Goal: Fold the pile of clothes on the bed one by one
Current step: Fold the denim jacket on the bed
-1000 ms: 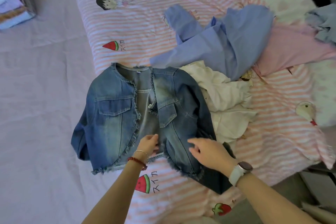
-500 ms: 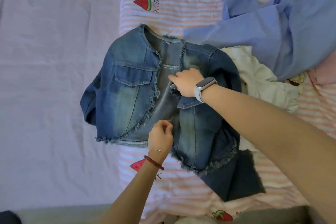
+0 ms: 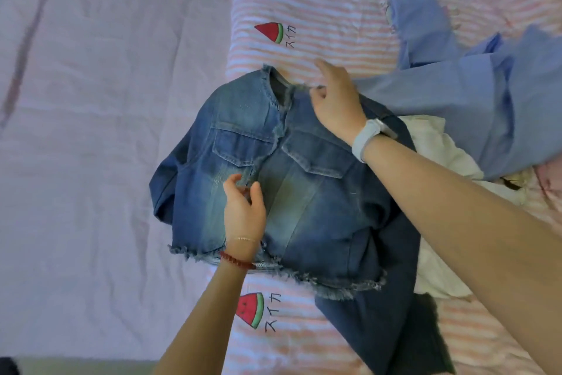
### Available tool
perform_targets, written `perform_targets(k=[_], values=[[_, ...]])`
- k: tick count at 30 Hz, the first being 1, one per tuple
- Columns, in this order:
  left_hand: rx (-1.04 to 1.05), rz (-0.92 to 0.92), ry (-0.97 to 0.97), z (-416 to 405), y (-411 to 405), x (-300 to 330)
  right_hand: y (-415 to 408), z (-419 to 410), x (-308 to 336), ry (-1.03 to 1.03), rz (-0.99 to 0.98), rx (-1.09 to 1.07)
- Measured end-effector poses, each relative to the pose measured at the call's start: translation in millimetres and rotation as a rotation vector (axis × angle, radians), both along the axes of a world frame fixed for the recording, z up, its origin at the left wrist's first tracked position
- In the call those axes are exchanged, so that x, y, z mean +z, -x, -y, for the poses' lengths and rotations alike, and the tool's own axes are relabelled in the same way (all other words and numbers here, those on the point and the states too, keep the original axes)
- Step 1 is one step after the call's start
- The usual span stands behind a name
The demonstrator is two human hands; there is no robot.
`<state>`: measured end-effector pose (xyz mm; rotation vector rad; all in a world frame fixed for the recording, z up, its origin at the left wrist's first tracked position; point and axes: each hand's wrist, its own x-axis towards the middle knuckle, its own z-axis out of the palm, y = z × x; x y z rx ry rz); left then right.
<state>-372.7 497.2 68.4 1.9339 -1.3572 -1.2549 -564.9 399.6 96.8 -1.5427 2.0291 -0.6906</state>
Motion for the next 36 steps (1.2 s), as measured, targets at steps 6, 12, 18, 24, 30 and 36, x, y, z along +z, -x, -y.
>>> perform_targets(k=[6,12,18,24,30,36], values=[[-0.378,0.201,0.064,-12.6,-9.8,-20.8,-7.5,-67.9,-20.6,0.088,-0.069,0.009],[-0.682,0.591,0.248,-39.2,6.5,-28.5,15.6,-175.9,-43.1,0.113,-0.203,-0.431],[-1.042,0.528,0.232,-40.4,51.2,-30.5,34.6,-216.9,-43.7,-0.097,-0.062,-0.726],[-1.028,0.484,-0.069,-29.6,71.1,-51.4,25.2,-258.8,-48.7,-0.342,0.191,-0.666],[-1.008,0.526,-0.086,-30.8,74.7,-49.1,69.8,-277.4,-21.8,-0.136,0.259,-0.758],[-1.047,0.611,0.057,-34.7,70.6,-33.2,136.4,-256.1,17.2,-0.057,-0.205,-0.780]])
